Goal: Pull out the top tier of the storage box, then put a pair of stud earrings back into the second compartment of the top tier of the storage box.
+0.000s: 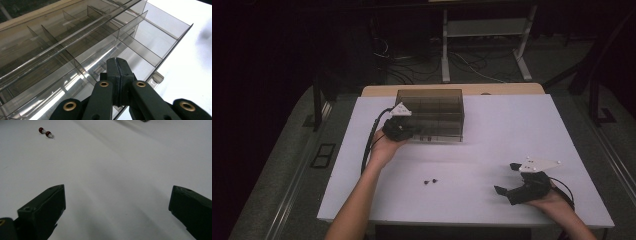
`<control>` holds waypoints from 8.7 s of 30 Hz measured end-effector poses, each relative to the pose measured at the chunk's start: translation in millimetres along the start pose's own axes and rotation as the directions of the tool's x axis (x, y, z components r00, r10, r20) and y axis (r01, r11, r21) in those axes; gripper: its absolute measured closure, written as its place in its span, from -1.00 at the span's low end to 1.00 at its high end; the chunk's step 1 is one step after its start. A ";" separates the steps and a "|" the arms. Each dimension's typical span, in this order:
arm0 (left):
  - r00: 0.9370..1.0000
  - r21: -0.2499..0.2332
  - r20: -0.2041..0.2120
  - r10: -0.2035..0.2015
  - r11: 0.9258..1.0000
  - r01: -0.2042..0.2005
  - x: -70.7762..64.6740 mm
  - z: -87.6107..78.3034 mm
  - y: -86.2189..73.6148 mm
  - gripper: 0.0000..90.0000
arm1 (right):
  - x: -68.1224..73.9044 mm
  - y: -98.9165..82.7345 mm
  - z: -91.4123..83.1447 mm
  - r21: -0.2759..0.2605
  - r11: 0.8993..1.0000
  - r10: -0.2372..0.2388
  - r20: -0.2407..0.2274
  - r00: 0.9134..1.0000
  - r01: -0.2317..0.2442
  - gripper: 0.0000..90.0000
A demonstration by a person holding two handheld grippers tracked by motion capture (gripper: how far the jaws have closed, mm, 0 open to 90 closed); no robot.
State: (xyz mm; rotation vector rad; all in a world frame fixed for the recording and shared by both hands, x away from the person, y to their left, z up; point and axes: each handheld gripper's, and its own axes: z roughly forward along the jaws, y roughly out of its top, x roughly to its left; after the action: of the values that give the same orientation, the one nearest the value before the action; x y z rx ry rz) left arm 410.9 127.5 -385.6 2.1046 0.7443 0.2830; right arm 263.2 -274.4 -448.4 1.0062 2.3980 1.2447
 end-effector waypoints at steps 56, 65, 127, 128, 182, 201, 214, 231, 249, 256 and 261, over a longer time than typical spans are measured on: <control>1.000 0.043 -0.014 -0.002 0.999 0.002 -0.9 -18.2 -10.7 0.99 | 0.3 0.6 0.6 -0.003 1.000 -0.001 -0.002 1.000 0.001 -0.99; 1.000 0.040 -0.014 0.003 0.999 -0.002 -1.2 -18.9 -10.8 0.96 | -0.5 0.9 0.8 -0.005 1.000 -0.002 -0.006 1.000 0.002 -0.99; 0.997 -0.114 0.081 -0.015 0.993 0.025 -56.3 -66.6 -80.7 -0.51 | -2.3 0.4 1.3 -0.005 1.000 0.007 -0.002 1.000 -0.007 -0.99; 0.997 -0.110 0.080 -0.016 0.994 0.025 -57.5 -64.9 -81.8 -0.55 | -1.9 0.6 1.3 -0.005 1.000 0.005 -0.004 1.000 -0.005 -0.99; 0.986 0.001 0.168 0.002 1.000 -0.002 -84.7 -23.4 -91.6 0.17 | 0.6 0.7 5.1 0.015 1.000 -0.015 -0.018 1.000 0.015 -0.99; 0.984 0.091 0.177 0.011 0.995 -0.027 -89.0 -9.3 -92.4 0.58 | 0.7 0.8 5.4 0.015 1.000 -0.015 -0.018 1.000 0.015 -0.99; 0.988 0.122 0.143 0.059 0.989 -0.077 -93.4 -4.9 -92.8 0.71 | 1.0 0.8 5.5 0.016 1.000 -0.017 -0.018 1.000 0.017 -0.99; 0.988 0.095 0.148 0.034 0.994 -0.049 -87.8 -14.1 -89.7 0.75 | 1.0 0.7 5.5 0.017 1.000 -0.018 -0.019 1.000 0.019 -0.99; 0.989 0.042 0.147 -0.002 0.999 -0.004 -76.2 -34.9 -83.3 0.75 | 1.0 0.7 6.0 0.023 1.000 -0.017 -0.021 1.000 0.018 -0.99; 0.990 0.029 0.143 0.002 1.000 -0.006 -73.0 -41.8 -72.7 0.75 | 0.6 0.7 6.1 0.024 1.000 -0.012 -0.020 1.000 0.013 -0.99; 0.990 0.029 0.144 0.003 1.000 -0.007 -68.8 -42.5 -65.3 0.75 | -0.3 0.9 5.2 0.021 1.000 -0.014 -0.018 1.000 0.015 -0.99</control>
State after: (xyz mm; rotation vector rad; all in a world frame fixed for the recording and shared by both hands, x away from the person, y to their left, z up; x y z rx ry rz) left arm 310.6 143.6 -407.4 2.1292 0.6612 0.1220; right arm 266.5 -271.1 -450.8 0.9859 2.4323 1.2316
